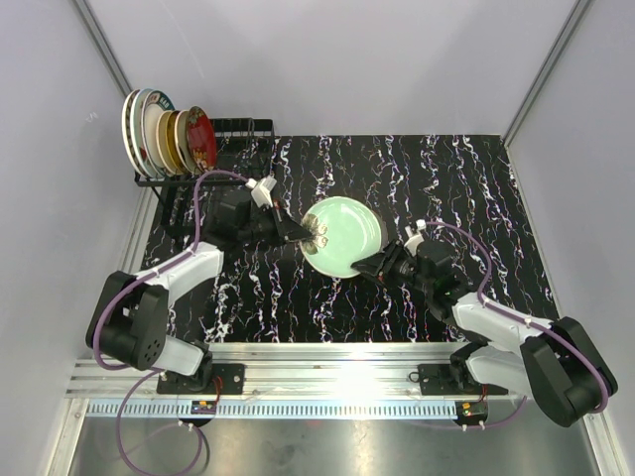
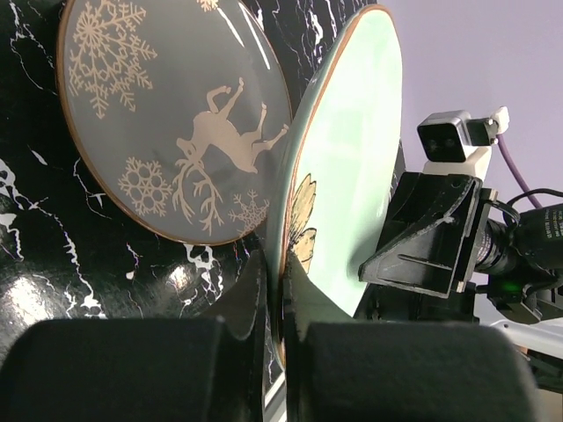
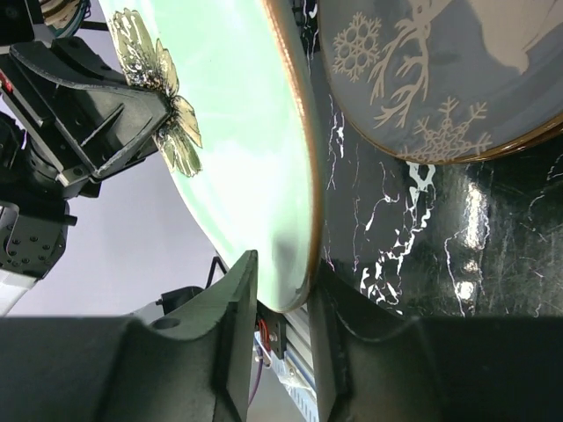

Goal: Load the plates into the dish rack
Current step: Pass the plate from the right arm to the left

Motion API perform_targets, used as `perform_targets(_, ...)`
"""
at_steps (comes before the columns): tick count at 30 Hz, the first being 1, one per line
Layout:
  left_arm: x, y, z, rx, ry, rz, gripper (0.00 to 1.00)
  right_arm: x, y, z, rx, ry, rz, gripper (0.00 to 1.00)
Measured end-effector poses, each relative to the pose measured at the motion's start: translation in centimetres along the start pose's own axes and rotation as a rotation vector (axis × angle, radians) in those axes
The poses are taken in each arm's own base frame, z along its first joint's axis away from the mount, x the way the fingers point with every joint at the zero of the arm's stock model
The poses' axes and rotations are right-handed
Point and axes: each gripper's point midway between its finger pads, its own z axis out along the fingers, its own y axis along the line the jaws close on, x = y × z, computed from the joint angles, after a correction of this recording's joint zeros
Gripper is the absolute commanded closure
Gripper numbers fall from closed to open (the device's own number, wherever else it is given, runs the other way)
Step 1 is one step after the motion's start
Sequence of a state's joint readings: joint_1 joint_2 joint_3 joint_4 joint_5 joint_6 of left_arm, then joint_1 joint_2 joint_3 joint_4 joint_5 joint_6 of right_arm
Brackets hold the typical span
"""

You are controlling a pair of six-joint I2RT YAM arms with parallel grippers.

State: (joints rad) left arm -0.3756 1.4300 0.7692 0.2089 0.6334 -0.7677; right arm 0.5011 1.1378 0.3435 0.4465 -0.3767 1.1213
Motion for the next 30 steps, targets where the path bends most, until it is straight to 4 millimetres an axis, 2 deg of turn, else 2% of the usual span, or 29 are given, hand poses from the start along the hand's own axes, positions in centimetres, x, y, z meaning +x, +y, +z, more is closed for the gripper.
perform_targets(6, 0.4, 0.2, -0.1, -0.013, 0.015, -0.006, 1.0, 0.2, 0.1, 0.0, -0.005, 0.007, -0.007, 0.58)
perform_targets(12, 0.9, 0.7, -0.6, -0.06, 0.037, -0.019, 1.0, 0.6, 0.6, -0.4, -0.015, 0.02, -0.021, 0.46)
perform_targets(14, 1.0, 0.5, -0.8, -0.071, 0.038, -0.013, 1.0, 0.8, 0.9, -0.8, -0.022, 0.018, -0.03, 0.43)
perform_targets(20, 0.7, 0.2, -1.5, -0.097, 0.025, 0.028, 1.0, 1.0, 1.4, -2.7, -0.04, -0.011, -0.063, 0.41)
perform_targets(26, 0.9, 3.2, -2.2, -0.239, 0.019, 0.073, 1.0, 0.6, 2.4, -4.5, -0.068, -0.063, -0.105, 0.41)
perform_targets(30, 0.9, 4.2, -3.1, -0.312, 0.006, 0.11, 1.0, 0.4, 1.8, -5.4, -0.031, -0.092, -0.127, 0.43)
